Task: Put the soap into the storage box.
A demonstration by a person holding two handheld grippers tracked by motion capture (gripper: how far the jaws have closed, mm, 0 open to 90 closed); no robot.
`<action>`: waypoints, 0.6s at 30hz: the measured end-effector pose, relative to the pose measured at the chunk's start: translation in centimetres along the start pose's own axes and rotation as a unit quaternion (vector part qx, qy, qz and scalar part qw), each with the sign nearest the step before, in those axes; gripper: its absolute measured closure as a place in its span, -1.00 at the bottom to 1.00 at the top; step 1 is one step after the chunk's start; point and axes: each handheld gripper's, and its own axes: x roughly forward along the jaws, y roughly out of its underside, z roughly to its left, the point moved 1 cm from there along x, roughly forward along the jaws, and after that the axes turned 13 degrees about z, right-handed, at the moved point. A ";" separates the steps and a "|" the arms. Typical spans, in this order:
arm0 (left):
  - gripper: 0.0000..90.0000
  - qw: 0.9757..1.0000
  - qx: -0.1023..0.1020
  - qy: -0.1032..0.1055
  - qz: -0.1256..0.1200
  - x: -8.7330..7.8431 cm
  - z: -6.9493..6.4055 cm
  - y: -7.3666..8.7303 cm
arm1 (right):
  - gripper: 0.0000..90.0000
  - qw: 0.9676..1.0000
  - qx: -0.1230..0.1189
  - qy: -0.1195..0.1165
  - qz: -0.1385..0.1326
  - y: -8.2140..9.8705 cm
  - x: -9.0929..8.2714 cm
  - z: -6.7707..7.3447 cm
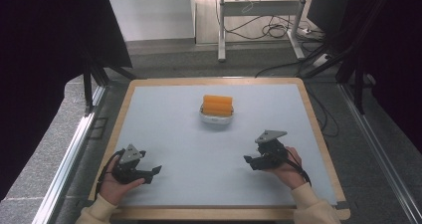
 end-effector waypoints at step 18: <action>-0.60 1.000 -0.003 -0.005 -0.002 0.0 0.1 -0.3 | -0.46 0.999 -0.002 0.007 -0.031 0.6 0.5 -0.1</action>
